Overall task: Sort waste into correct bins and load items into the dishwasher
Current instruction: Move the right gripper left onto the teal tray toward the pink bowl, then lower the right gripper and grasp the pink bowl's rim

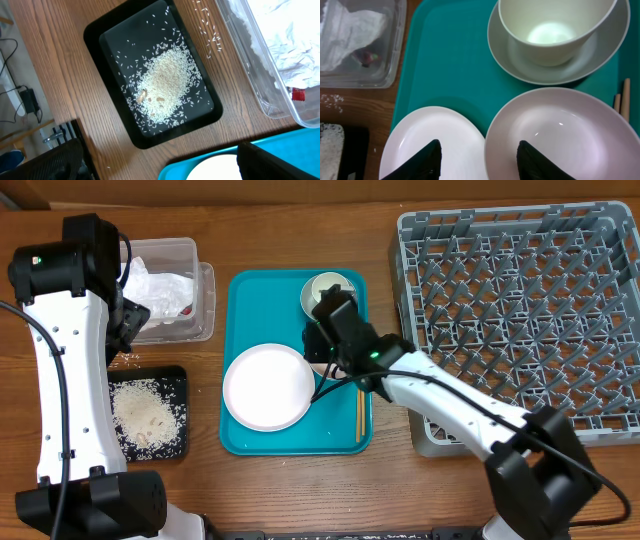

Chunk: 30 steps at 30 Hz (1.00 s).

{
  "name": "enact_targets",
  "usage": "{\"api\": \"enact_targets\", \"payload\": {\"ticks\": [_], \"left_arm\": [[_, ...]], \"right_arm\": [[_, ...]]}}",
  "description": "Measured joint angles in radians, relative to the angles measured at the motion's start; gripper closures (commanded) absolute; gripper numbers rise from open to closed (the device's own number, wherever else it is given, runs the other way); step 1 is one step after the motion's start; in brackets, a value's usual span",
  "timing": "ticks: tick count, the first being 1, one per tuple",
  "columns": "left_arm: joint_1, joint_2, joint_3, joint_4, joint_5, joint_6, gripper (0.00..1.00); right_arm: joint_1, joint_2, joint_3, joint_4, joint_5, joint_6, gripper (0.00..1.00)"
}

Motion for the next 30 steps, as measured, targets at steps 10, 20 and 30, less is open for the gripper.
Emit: {"api": "enact_targets", "payload": {"ticks": [10,20,30], "left_arm": [[0.0,0.0,0.0,0.0,0.0,0.0,0.0],[0.0,0.0,0.0,0.0,0.0,0.0,0.0],[0.0,0.0,0.0,0.0,0.0,0.0,0.0]], "right_arm": [[0.115,0.033,0.0,0.024,0.266,0.069,0.49],[0.155,0.134,0.002,0.086,0.418,0.078,0.49],[0.155,0.156,0.002,0.107,0.433,0.08,0.56]]}}
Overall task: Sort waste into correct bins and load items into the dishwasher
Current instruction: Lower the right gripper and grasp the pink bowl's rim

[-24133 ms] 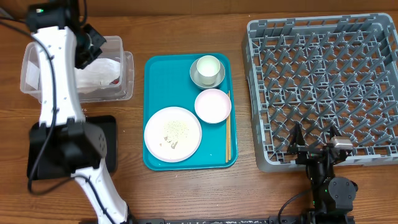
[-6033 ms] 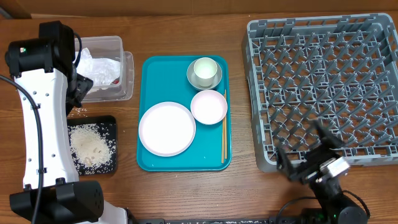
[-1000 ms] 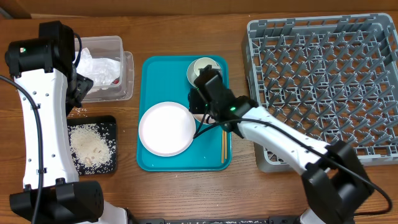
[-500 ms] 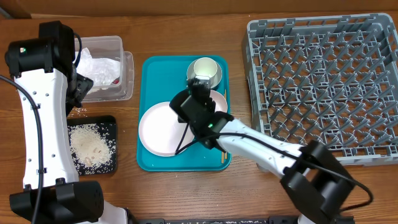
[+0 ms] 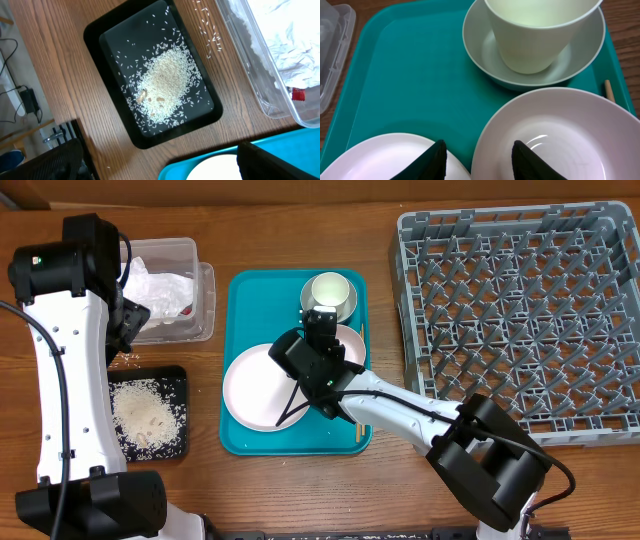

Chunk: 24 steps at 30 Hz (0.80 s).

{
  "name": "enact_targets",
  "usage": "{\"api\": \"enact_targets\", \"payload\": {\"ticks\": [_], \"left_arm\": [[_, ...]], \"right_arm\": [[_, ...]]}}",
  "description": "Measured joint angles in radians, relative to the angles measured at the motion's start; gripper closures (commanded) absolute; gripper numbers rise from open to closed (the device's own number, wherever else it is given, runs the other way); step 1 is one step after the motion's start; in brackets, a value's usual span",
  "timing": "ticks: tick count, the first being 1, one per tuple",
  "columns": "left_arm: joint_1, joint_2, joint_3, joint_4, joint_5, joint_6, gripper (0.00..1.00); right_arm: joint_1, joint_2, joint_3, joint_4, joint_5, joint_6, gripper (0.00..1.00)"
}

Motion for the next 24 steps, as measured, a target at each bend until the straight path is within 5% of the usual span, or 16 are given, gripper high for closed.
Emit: {"api": "enact_targets", "payload": {"ticks": [24], "left_arm": [[0.0,0.0,0.0,0.0,0.0,0.0,0.0]], "right_arm": [[-0.027,0.141,0.186,-0.173,-0.082,-0.029,0.52]]}}
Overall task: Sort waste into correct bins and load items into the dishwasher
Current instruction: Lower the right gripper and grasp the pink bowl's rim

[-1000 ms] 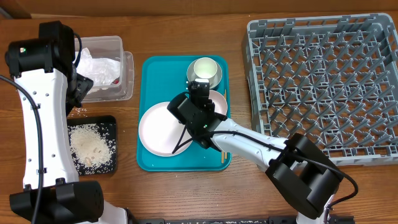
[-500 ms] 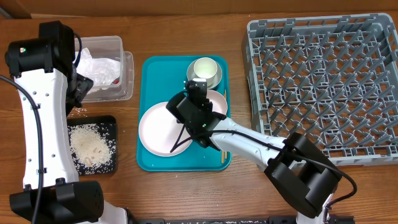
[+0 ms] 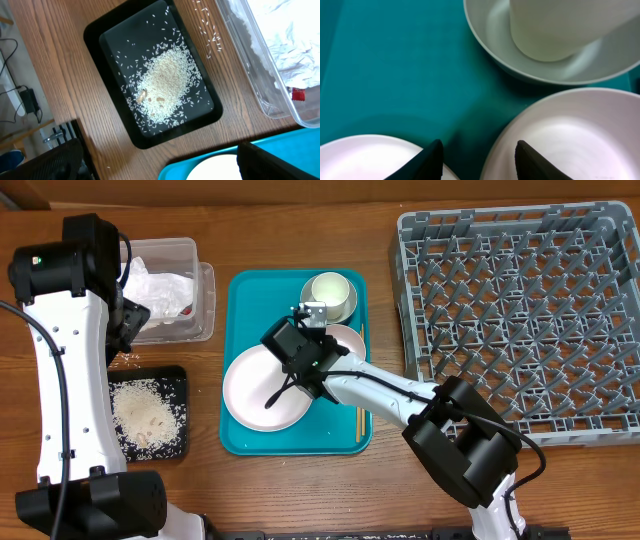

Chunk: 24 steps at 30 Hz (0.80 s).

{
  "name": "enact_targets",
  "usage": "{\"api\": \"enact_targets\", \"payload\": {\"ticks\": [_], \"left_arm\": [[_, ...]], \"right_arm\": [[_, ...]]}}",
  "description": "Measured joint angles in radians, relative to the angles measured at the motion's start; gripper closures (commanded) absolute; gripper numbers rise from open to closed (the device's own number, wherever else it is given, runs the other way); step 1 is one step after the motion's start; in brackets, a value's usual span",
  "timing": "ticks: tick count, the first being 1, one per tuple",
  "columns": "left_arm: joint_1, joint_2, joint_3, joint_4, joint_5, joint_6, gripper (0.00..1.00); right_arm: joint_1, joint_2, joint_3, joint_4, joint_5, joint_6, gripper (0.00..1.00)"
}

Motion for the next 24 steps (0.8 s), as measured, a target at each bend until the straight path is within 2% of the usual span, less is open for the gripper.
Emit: {"api": "enact_targets", "payload": {"ticks": [7,12,24], "left_arm": [[0.0,0.0,0.0,0.0,0.0,0.0,0.0],[0.0,0.0,0.0,0.0,0.0,0.0,0.0],[0.0,0.0,0.0,0.0,0.0,0.0,0.0]], "right_arm": [[0.0,0.0,0.01,-0.009,-0.008,0.009,0.74],[0.0,0.0,0.01,-0.013,-0.008,0.025,0.75],[0.0,0.0,0.01,-0.026,0.003,0.028,0.9]]}}
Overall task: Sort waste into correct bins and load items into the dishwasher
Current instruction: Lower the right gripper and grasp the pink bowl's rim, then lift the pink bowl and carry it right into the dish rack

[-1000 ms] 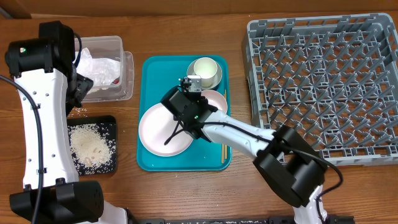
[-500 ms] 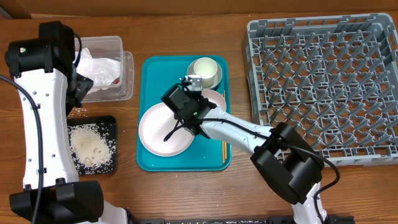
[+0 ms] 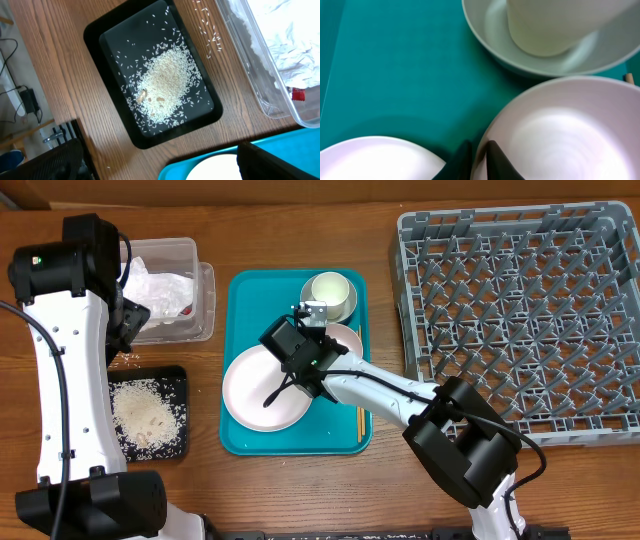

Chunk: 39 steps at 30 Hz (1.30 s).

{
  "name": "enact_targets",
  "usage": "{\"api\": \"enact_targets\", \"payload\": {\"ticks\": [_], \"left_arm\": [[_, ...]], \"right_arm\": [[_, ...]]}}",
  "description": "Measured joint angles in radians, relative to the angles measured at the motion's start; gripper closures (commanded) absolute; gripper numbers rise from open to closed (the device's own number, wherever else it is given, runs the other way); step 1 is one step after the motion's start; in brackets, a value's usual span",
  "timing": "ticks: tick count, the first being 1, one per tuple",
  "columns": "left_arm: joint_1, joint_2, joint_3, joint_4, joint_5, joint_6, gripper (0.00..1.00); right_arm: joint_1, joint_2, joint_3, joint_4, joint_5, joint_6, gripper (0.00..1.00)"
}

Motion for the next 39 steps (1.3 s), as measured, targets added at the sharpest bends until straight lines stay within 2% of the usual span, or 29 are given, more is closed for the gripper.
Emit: {"api": "enact_targets", "payload": {"ticks": [4,17,28,34,39], "left_arm": [[0.0,0.0,0.0,0.0,0.0,0.0,0.0],[0.0,0.0,0.0,0.0,0.0,0.0,0.0],[0.0,0.0,0.0,0.0,0.0,0.0,0.0],[0.0,0.0,0.0,0.0,0.0,0.0,0.0],[0.0,0.0,0.0,0.0,0.0,0.0,0.0]], "right_arm": [[0.0,0.0,0.003,-0.008,0.008,0.0,0.96],[0.0,0.0,0.105,-0.127,-0.024,0.0,0.96],[-0.019,-0.062,0.232,-0.39,-0.075,-0.001,0.96],[-0.13,-0.243,0.287,-0.494,-0.118,-0.029,0.96],[-0.336,-0.394,0.312,-0.526,-0.232,-0.107,0.96]]}}
